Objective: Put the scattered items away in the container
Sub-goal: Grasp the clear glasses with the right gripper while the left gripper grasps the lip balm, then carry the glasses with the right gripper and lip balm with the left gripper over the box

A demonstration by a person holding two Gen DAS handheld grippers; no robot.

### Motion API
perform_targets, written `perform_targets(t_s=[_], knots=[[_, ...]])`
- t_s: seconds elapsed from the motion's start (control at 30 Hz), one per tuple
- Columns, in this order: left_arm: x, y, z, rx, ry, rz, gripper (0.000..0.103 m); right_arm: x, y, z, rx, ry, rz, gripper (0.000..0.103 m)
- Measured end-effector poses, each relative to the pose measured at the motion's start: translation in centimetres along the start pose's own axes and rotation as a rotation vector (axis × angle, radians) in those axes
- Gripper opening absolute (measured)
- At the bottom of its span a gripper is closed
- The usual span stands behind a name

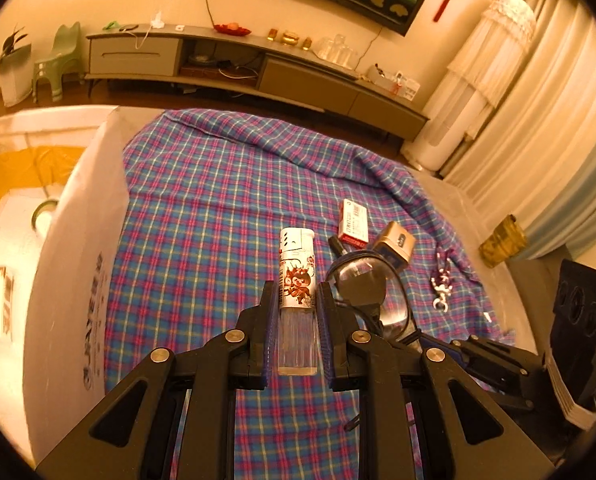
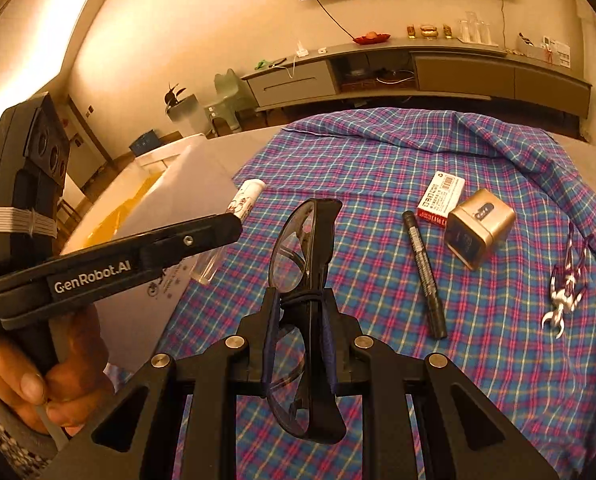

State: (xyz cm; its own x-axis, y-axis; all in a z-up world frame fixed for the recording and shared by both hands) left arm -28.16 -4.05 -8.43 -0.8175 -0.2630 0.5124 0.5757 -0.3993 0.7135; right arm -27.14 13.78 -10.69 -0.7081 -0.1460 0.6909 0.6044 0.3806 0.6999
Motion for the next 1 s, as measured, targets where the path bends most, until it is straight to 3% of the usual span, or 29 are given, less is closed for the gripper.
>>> perform_targets(t_s=[0.5,1.0], knots=[[-2.8,6.3,-1.5,-0.1,0.036,0.057,0.019,-2.6,3.5,-2.9,0.039,-0.06,0.038,0.021],[-3.8,11.3,-3.5,-0.198,0.068,0.122,0.019,-1.7,7.0,-8.3,0.081,-0.008,0.084,0.021]])
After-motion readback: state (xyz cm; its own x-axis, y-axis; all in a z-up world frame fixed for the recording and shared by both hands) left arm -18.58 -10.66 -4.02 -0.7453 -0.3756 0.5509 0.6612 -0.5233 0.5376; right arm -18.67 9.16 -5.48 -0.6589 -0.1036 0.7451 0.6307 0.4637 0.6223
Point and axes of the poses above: each gripper's, at about its wrist camera, not at the fingertips, and y roughly against the way its jaws point, z to its right, x to its top, the point moved 1 cm from there along -y, roughly the way its jaws point, and after that the axes turned 12 degrees about y, right-handed, at the moved point
